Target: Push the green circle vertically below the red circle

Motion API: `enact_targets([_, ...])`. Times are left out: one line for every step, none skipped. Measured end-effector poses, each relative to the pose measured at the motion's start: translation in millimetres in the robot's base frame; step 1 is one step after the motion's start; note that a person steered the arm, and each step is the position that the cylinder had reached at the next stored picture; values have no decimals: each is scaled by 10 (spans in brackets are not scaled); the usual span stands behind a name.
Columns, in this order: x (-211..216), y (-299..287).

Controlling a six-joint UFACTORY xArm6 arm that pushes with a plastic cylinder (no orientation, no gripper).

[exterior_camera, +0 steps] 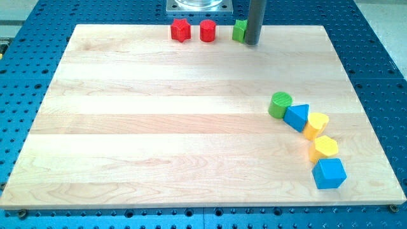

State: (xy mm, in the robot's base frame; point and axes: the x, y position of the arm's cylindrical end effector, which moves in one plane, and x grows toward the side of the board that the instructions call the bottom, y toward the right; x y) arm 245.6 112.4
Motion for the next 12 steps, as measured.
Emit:
enact_targets([230,645])
enact_targets([969,1567])
enact_targets([1928,1945])
enact_targets([2550,1493])
enact_targets([2557,959])
enact_targets([2381,564])
enact_targets([2010,126])
enact_targets([1670,-278])
enact_targets([1984,205])
enact_targets([1662,379])
enact_targets([1303,-469])
enact_targets([1239,-494])
